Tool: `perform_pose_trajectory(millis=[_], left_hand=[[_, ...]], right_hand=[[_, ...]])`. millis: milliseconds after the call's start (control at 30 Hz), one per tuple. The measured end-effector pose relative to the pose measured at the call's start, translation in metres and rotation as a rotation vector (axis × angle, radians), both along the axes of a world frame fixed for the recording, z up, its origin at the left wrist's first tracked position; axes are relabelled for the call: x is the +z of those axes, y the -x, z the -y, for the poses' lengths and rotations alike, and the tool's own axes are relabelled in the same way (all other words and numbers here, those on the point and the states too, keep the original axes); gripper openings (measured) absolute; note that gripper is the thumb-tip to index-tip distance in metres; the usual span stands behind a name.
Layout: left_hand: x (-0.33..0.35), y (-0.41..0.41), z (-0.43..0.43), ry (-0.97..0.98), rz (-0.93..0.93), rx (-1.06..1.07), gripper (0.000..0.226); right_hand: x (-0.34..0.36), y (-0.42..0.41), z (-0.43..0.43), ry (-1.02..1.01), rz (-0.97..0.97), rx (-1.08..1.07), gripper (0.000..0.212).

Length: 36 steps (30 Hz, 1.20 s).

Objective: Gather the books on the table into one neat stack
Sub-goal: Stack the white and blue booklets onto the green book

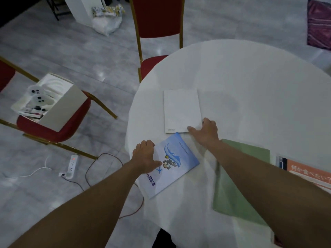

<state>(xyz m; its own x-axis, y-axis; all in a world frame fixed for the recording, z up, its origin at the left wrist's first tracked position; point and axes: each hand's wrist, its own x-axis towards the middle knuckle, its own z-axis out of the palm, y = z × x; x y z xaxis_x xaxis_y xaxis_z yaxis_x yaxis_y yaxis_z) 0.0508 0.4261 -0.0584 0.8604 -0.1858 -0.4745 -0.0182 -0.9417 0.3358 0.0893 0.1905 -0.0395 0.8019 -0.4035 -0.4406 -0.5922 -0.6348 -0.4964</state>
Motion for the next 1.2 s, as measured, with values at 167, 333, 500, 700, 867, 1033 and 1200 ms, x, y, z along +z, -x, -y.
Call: perform_pose_trajectory(millis=[167,333,500,700,867,1033,1200], left_hand=[[-0.004,0.000,-0.011,0.025,-0.004,0.005,0.067],[-0.008,0.000,-0.014,0.078,-0.027,-0.003,0.065],[-0.007,0.005,-0.014,0.135,-0.015,-0.035,0.055],[0.008,0.002,-0.013,0.252,-0.170,0.050,0.027],[0.025,0.005,0.001,0.506,-0.253,0.205,0.032],[0.044,-0.003,0.032,0.698,-0.174,0.401,0.040],[0.058,-0.012,0.069,0.787,-0.098,0.535,0.036]], right_hand=[[-0.009,-0.024,-0.025,0.008,-0.090,-0.180,0.082],[-0.012,-0.038,-0.020,-0.158,-0.182,-0.235,0.074],[-0.006,-0.033,-0.009,-0.425,-0.057,-0.296,0.068],[0.024,0.000,0.028,-0.570,0.147,-0.431,0.045],[0.040,0.062,0.084,-0.470,0.207,-0.585,0.050],[0.038,0.138,0.118,-0.375,0.169,-0.684,0.043],[0.019,0.204,0.120,-0.249,0.082,-0.629,0.046]])
